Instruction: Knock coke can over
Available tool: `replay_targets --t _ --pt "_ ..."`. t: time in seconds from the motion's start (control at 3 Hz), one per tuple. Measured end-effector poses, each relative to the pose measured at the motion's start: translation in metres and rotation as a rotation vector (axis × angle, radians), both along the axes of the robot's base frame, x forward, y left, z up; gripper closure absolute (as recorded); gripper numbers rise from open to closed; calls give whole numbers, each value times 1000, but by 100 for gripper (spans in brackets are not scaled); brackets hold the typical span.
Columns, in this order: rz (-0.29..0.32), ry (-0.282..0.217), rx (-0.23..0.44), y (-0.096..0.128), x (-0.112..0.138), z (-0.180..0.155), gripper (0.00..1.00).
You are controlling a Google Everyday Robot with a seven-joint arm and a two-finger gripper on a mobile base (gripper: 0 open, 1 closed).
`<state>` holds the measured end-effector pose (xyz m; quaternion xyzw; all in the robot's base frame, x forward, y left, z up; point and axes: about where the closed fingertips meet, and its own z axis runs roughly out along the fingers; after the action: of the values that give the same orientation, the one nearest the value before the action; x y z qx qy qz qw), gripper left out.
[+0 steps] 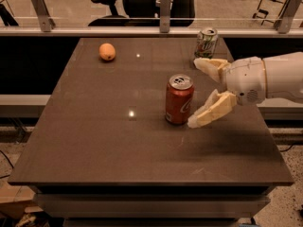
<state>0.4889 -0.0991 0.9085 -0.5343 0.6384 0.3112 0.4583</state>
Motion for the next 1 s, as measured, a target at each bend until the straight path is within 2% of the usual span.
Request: replay_targets --t 0.33,1.0 --pt "16 9 40 4 4 -12 0" --pt "33 8 63 9 8 -23 0"
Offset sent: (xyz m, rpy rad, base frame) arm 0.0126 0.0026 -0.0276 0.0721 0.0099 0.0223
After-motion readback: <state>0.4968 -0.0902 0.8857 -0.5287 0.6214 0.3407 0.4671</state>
